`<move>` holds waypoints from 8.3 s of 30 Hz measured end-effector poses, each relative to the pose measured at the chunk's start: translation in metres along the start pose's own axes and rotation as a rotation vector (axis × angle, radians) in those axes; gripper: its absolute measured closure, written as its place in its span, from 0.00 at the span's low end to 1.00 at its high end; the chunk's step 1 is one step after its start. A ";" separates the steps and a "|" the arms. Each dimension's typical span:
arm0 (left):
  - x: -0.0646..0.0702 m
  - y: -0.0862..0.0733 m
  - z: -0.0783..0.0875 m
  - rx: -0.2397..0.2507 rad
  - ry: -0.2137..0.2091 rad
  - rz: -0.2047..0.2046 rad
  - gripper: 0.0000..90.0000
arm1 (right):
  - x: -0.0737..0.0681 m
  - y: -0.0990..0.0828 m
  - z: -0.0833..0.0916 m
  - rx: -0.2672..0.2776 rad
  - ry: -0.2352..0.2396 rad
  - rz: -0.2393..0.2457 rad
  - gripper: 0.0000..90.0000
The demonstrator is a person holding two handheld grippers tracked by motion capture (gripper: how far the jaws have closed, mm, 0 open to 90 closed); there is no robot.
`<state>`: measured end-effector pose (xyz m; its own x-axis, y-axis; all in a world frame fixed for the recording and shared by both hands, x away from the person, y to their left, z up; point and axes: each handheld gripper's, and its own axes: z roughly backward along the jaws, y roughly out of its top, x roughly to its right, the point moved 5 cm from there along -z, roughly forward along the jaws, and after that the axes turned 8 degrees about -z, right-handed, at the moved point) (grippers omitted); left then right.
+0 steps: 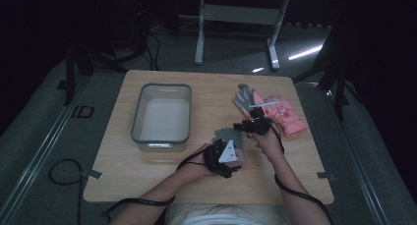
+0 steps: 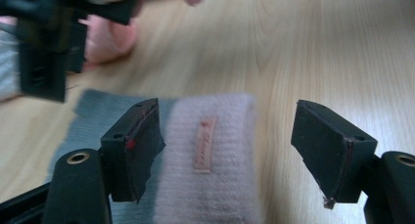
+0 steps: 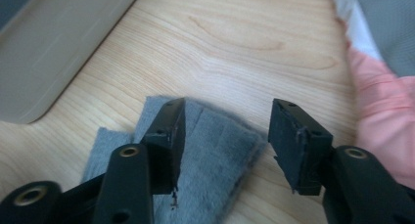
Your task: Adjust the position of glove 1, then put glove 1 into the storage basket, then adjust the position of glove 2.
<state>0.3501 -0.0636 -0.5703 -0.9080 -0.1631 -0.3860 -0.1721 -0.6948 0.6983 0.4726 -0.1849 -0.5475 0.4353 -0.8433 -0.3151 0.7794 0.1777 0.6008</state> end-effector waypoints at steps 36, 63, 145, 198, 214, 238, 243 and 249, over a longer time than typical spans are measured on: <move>-0.021 -0.022 -0.006 -0.085 -0.140 0.009 0.76 | -0.004 -0.018 -0.035 -0.116 0.219 -0.114 0.79; -0.069 0.020 0.079 -0.068 -0.119 -0.087 0.76 | -0.051 0.034 0.034 0.060 0.273 0.013 0.81; -0.125 -0.150 0.124 -0.381 -0.179 -0.056 0.61 | -0.184 0.097 -0.135 -0.172 0.107 0.210 0.56; -0.073 -0.012 0.095 -0.179 -0.096 0.282 0.01 | -0.048 0.065 0.020 0.029 0.123 0.194 0.14; 0.000 -0.029 0.042 -0.249 -0.011 0.341 0.01 | 0.006 0.061 0.047 0.130 -0.038 0.197 0.56; 0.026 -0.060 0.029 -0.191 0.045 0.359 0.01 | 0.045 0.080 0.006 0.059 -0.149 0.257 0.70; 0.029 -0.059 0.032 -0.165 0.047 0.366 0.01 | 0.047 0.083 -0.006 0.036 -0.171 0.264 0.69; 0.032 -0.059 0.031 -0.171 0.040 0.354 0.01 | 0.058 0.081 -0.022 0.002 -0.259 0.289 0.65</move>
<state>0.3197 -0.0056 -0.6051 -0.8837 -0.4382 -0.1644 0.2182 -0.6966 0.6835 0.5711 -0.2082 -0.5331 0.5087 -0.8586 0.0630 0.6402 0.4262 0.6392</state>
